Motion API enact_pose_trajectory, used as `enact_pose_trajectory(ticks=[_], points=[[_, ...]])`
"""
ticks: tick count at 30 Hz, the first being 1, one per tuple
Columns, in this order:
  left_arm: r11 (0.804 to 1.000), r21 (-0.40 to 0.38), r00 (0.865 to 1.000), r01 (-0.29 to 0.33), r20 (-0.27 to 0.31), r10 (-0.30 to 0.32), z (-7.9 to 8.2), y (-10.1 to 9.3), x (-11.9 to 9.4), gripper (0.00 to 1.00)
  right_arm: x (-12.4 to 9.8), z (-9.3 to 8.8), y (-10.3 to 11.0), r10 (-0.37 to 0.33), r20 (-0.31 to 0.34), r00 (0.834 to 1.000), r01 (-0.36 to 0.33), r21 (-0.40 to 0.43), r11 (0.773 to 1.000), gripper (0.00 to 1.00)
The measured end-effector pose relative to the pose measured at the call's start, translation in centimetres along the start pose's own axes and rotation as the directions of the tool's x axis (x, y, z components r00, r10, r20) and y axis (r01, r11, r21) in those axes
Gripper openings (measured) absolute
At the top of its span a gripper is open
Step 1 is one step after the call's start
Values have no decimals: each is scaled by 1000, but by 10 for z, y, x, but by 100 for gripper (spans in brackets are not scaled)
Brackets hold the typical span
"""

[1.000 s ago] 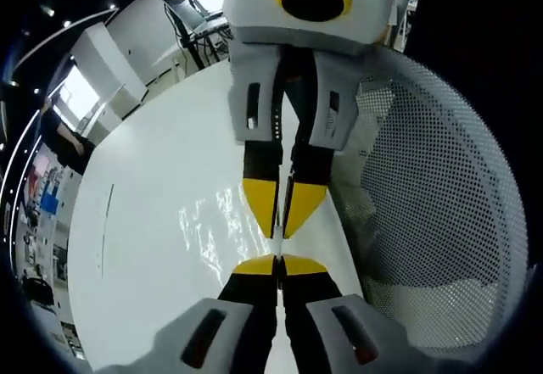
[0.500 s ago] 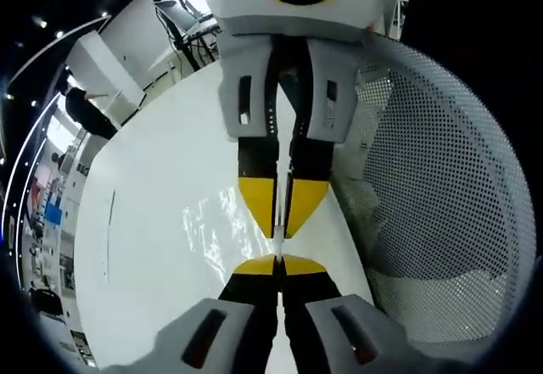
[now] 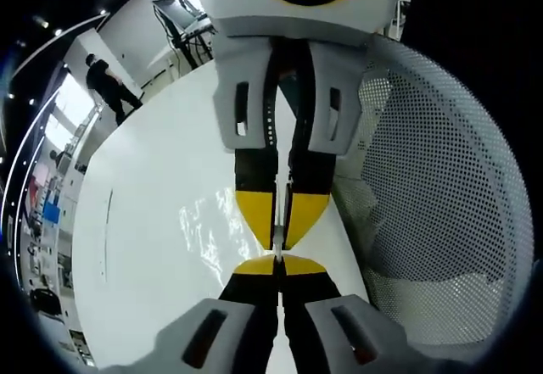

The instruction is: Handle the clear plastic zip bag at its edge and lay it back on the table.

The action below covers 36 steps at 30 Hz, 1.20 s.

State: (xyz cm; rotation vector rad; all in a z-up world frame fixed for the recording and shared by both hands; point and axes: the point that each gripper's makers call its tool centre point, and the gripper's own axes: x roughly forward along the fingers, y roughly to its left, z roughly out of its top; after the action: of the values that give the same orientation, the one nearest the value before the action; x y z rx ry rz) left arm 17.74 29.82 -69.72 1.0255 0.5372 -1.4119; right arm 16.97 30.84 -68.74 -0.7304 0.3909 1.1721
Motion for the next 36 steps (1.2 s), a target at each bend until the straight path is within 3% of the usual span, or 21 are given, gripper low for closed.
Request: enact_pose_trajectory(ticks=[36], points=[[1000, -7, 1000, 4, 3, -4, 0, -1, 0, 0, 1, -1, 0, 5, 1, 1000, -5, 35, 999, 0]])
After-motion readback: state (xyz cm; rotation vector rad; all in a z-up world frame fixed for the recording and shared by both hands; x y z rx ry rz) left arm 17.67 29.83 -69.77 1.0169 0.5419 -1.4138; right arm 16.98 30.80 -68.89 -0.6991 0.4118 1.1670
